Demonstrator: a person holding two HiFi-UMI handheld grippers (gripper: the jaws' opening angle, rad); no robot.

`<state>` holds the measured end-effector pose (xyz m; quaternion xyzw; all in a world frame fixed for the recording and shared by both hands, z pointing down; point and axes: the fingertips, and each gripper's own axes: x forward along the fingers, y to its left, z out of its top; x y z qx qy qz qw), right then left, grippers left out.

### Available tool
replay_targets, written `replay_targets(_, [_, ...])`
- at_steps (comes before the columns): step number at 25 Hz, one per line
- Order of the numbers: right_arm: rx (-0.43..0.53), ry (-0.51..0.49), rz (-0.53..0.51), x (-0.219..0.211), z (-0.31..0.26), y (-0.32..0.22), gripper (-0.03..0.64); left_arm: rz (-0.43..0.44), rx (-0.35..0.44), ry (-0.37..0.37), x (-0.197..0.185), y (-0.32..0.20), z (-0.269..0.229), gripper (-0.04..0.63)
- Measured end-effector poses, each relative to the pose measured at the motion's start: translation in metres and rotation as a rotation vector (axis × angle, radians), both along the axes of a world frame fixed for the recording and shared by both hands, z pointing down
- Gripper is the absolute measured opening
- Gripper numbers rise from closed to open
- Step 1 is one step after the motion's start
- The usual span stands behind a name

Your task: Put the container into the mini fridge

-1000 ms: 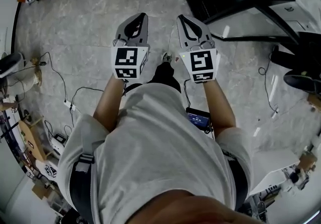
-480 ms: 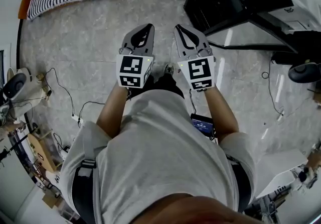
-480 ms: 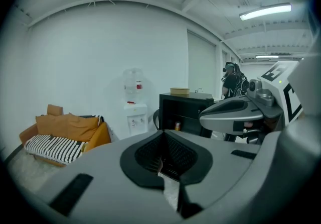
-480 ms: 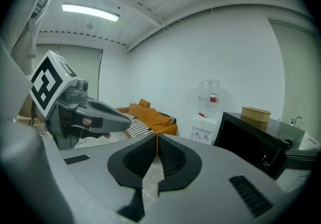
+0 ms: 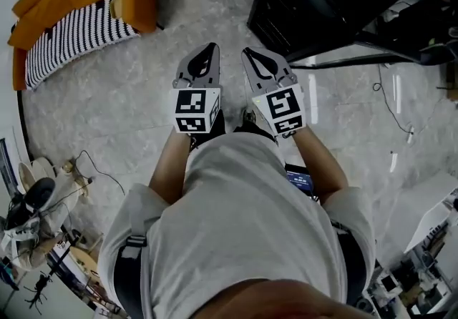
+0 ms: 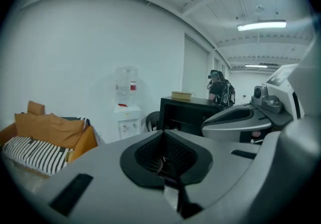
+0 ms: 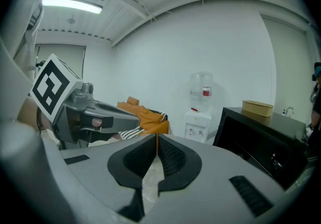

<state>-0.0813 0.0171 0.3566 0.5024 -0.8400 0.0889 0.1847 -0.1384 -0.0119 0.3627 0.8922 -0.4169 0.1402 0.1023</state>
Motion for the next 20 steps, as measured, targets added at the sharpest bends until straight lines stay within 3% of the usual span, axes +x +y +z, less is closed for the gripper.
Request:
replay_targets(4, [0.014,-0.019,0.077,-0.026,-0.014,-0.046,0.040,0.070,0.004,0.033,-0.019,-0.047,-0.014,0.012])
replay_targets(10, [-0.015,-0.031,0.256,-0.043,-0.016,-0.085,0.040,0.245,-0.011,0.058,-0.031,-0.096,-0.020,0.012])
replay_targets(20, [0.035,-0.032,0.490,0.026,-0.028,-0.114,0.040,0.392,0.026,0.106,0.042,-0.140,-0.037,0.012])
